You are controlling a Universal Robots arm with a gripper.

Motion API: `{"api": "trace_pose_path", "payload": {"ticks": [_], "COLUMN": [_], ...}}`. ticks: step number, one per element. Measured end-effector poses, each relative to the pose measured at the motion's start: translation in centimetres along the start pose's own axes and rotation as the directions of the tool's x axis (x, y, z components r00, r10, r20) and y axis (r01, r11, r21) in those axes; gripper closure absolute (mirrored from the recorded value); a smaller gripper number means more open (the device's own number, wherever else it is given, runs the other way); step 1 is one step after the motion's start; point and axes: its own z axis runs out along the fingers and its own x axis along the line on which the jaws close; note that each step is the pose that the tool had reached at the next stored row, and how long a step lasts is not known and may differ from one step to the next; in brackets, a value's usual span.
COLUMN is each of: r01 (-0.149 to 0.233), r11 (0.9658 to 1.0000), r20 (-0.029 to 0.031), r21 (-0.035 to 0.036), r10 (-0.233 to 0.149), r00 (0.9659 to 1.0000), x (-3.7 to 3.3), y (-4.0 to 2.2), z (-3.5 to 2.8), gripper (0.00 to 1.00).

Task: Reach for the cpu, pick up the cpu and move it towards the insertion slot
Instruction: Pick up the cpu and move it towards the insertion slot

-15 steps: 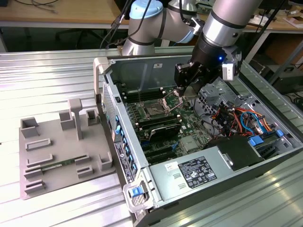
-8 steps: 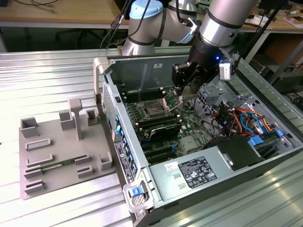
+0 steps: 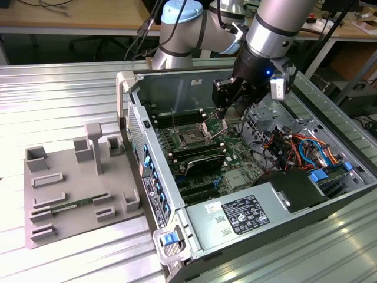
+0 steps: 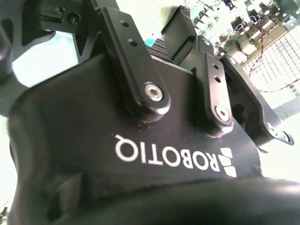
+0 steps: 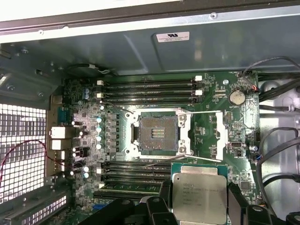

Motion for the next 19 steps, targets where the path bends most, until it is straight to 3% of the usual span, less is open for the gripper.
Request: {"api": "trace_pose_path", "payload": {"ticks": [10, 19], "r01": [0.0, 0.0], "r11": [1.0, 1.0], "r20": [0.0, 0.0], "r21": [0.0, 0.0], "r10": [0.0, 0.0], "r00": [1.0, 1.0], "x": [0.11, 0.22], "y": [0.52, 1.75], "z": [0.3, 0.52], "gripper": [0.45, 0.45]}}
